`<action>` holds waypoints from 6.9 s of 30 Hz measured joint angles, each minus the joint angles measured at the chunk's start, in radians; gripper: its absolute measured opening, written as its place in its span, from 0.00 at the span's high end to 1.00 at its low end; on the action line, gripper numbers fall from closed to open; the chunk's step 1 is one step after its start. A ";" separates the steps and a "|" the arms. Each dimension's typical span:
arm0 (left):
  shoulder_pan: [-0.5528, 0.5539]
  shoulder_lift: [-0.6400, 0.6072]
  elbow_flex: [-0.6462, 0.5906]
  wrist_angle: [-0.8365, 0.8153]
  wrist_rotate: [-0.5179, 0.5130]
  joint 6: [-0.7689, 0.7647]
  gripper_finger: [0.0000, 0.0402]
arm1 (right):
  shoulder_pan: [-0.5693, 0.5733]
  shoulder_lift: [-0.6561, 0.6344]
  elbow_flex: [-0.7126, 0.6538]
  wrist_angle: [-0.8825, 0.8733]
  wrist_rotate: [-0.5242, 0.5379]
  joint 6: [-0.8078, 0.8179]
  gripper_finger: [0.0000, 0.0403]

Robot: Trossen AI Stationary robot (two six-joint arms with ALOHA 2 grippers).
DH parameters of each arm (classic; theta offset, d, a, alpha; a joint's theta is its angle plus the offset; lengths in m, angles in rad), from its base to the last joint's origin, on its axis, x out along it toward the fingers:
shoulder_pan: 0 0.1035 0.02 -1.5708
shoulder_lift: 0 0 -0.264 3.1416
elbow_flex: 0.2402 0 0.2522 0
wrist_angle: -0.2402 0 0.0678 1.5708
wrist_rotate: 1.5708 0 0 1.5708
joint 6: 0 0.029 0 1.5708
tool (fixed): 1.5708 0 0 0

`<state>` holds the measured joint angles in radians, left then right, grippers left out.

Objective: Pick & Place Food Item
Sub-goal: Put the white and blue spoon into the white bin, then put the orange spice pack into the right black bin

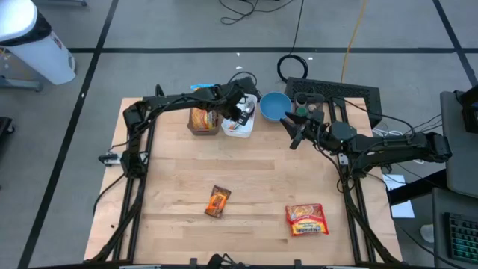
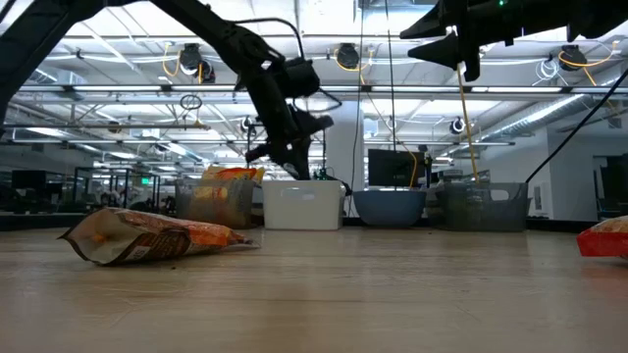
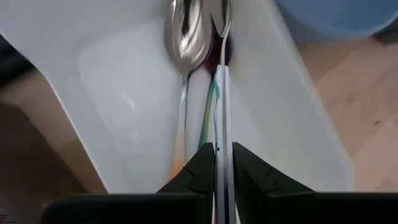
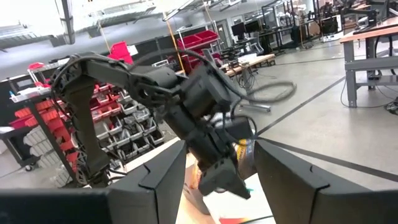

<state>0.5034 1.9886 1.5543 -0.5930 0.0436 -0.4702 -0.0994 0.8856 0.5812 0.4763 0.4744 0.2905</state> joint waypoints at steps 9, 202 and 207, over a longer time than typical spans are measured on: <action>0.005 0.034 0.000 0.012 0.026 0.026 0.91 | 0.000 0.000 0.000 -0.006 0.001 0.001 0.55; -0.307 -0.618 -1.103 0.866 0.635 -0.511 0.47 | 0.046 0.410 0.000 0.379 -0.559 0.587 0.55; -0.313 -0.619 -1.103 0.830 0.636 -0.463 0.35 | 0.047 0.410 0.000 0.379 -0.584 0.587 0.55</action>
<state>0.1899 1.3701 0.4511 0.2371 0.6794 -0.9331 -0.0528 1.2961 0.5812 0.8549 -0.1101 0.8778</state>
